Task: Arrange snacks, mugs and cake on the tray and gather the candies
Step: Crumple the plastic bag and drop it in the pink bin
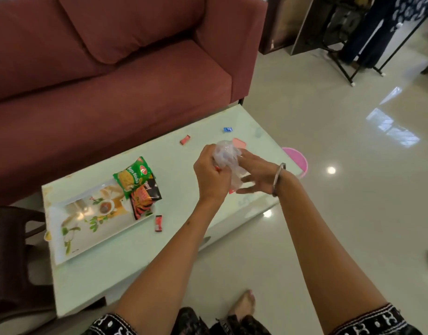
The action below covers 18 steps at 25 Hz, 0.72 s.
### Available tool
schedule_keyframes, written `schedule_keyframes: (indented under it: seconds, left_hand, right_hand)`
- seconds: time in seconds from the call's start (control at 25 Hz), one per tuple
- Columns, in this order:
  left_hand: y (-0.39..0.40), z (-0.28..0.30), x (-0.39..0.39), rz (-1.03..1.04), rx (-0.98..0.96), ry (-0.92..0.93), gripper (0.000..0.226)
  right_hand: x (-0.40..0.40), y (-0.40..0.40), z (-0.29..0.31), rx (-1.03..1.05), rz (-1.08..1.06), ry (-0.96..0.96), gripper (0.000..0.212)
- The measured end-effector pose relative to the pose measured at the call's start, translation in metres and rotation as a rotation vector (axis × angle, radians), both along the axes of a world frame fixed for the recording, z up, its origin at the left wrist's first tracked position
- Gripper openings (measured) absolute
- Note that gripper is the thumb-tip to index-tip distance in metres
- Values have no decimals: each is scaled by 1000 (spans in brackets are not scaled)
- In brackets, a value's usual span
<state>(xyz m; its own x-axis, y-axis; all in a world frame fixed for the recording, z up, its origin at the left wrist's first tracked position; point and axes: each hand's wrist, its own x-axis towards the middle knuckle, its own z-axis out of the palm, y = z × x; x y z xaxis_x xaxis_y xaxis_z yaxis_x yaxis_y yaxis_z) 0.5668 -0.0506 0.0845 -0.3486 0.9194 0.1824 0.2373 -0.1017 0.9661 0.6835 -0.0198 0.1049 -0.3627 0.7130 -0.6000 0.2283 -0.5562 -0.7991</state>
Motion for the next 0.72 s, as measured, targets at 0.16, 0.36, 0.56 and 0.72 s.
schedule_keyframes:
  seconds: [0.16, 0.36, 0.56, 0.72]
  left_hand:
    - [-3, -18, 60, -102, -133, 48, 28]
    - [1, -23, 121, -320, -308, -123, 51]
    - [15, -15, 173, -393, -317, -323, 52]
    - [50, -21, 203, -412, -315, -320, 42]
  right_hand:
    - [65, -3, -6, -79, -53, -30, 36]
    - [125, -3, -12, 83, -408, 58, 18]
    - [172, 1, -15, 254, -545, -4, 29]
    - [208, 13, -16, 238, -581, 134, 30]
